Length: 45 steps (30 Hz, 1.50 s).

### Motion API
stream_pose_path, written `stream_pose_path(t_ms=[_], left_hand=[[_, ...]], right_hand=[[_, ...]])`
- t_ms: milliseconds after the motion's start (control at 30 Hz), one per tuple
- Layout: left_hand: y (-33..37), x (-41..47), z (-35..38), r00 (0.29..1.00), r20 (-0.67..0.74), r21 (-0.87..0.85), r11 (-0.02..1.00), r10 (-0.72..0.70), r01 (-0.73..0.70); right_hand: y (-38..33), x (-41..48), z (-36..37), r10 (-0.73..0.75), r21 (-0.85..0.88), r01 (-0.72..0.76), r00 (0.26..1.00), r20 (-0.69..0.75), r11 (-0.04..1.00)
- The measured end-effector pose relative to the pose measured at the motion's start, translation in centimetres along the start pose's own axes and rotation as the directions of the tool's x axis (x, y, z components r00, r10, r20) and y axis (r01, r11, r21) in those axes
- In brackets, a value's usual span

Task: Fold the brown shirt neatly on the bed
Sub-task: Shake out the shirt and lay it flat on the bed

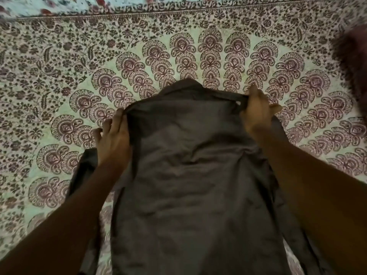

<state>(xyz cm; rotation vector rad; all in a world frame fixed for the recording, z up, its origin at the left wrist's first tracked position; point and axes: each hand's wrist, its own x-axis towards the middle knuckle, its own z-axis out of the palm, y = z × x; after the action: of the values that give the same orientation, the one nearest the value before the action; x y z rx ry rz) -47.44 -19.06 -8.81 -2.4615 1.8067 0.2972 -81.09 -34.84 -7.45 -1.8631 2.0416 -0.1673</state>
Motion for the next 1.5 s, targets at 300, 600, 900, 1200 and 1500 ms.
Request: stream_pose_path(t_ms=[300, 600, 900, 1200, 1500], left_hand=[[1.2, 1.3, 3.6, 0.976, -0.077, 0.084, 0.974, -0.203, 0.209], [-0.9, 3.3, 2.1, 0.979, 0.051, -0.135, 0.970, -0.196, 0.201], [-1.2, 3.9, 0.5, 0.978, -0.198, -0.058, 0.997, -0.063, 0.052], [0.6, -3.4, 9.7, 0.975, 0.217, -0.209, 0.978, 0.049, -0.002], [5.6, -14.5, 12.4, 0.995, 0.047, -0.075, 0.994, 0.085, -0.082]], right_hand=[[1.3, 2.1, 4.9, 0.041, -0.173, -0.059, 0.994, -0.104, 0.983], [1.9, -3.6, 10.3, -0.616, -0.252, 0.672, 0.740, 0.271, 0.696], [-1.1, -3.5, 10.2, -0.258, -0.209, 0.255, 0.966, 0.014, 0.944], [6.6, -5.6, 11.2, -0.335, -0.336, 0.329, 0.941, 0.041, 0.883], [3.1, -17.2, 13.9, -0.690, -0.219, 0.720, 0.694, 0.205, 0.659]])
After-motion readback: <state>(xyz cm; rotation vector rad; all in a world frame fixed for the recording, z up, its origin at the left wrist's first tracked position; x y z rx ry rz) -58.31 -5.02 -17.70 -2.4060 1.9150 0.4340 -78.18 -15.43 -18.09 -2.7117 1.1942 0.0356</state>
